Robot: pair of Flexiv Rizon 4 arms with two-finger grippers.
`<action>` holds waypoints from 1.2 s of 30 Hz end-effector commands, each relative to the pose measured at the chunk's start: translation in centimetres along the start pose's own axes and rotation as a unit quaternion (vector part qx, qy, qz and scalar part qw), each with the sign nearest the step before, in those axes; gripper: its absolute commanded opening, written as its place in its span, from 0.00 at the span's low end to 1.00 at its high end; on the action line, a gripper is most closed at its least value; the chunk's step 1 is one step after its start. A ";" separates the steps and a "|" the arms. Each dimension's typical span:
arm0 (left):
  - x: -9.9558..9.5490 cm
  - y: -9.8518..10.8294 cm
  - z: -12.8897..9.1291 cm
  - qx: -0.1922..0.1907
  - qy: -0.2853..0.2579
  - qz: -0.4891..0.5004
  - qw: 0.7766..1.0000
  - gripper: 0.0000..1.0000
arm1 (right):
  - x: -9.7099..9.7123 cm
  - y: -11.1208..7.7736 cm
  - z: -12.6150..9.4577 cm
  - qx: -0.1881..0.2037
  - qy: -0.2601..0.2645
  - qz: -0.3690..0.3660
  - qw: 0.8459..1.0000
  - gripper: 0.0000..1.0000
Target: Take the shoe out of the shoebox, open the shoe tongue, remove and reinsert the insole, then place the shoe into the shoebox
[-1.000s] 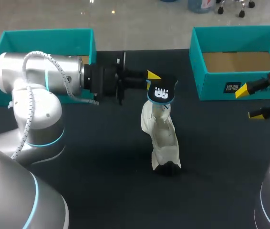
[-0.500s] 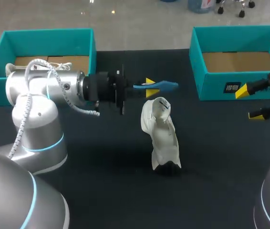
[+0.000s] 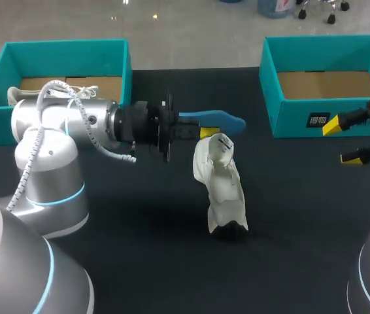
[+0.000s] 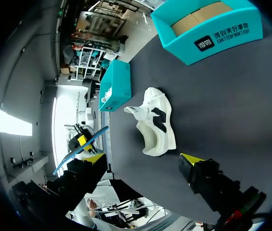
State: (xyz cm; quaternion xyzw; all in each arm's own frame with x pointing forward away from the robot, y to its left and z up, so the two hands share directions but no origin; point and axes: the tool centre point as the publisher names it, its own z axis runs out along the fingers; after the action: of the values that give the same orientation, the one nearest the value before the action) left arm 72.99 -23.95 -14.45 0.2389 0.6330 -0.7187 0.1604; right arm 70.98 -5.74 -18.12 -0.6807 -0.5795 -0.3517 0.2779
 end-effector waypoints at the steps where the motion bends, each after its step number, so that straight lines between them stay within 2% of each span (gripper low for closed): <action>1: 1.2 -0.5 -0.7 -0.010 0.007 -0.023 1.000 0.00 | 0.0 -0.1 0.0 0.000 -0.001 0.001 1.000 1.00; 6: 3.1 -0.6 -1.3 -0.025 0.016 -0.031 0.999 0.00 | 0.0 -0.1 0.0 0.000 -0.001 0.001 1.000 1.00; 16: 6.3 1.7 -2.0 -0.078 0.044 -0.013 0.996 0.00 | 0.0 -0.1 0.0 0.000 -0.001 0.001 1.000 1.00; 21: 7.7 3.1 -2.6 -0.078 0.045 -0.037 0.995 0.00 | 0.0 -0.1 0.0 0.000 -0.001 0.001 1.000 1.00; 29: 8.5 5.5 -2.4 -0.077 0.041 -0.053 0.995 0.00 | 0.0 -0.1 0.0 0.000 -0.001 0.001 1.000 1.00; 36: 8.3 7.2 -2.6 -0.078 0.019 -0.068 0.994 0.00 | 0.0 -0.1 0.0 0.000 -0.001 0.001 1.000 1.00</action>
State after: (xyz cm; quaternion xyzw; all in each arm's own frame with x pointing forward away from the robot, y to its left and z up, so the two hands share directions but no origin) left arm 69.95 -21.32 -24.36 0.1997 0.7086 -0.6670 0.1149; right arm 71.01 -5.75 -18.09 -0.6805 -0.5795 -0.3516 0.2784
